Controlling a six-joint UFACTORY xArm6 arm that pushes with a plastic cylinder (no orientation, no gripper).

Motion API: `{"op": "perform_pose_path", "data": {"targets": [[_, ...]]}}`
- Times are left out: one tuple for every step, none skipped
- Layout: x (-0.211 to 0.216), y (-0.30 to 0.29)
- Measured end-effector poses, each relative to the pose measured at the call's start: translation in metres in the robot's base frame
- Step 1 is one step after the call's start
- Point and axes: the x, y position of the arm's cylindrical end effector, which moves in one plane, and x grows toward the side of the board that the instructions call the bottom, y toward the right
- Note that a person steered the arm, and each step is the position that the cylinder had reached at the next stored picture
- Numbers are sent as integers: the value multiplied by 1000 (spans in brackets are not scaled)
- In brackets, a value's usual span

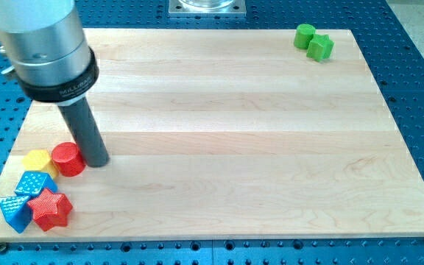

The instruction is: Move your arm away from the group of blocks

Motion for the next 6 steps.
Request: {"op": "perform_pose_path", "data": {"targets": [[-40,7],[-95,4],[-126,4],[-151,4],[-162,4],[-162,4]]}}
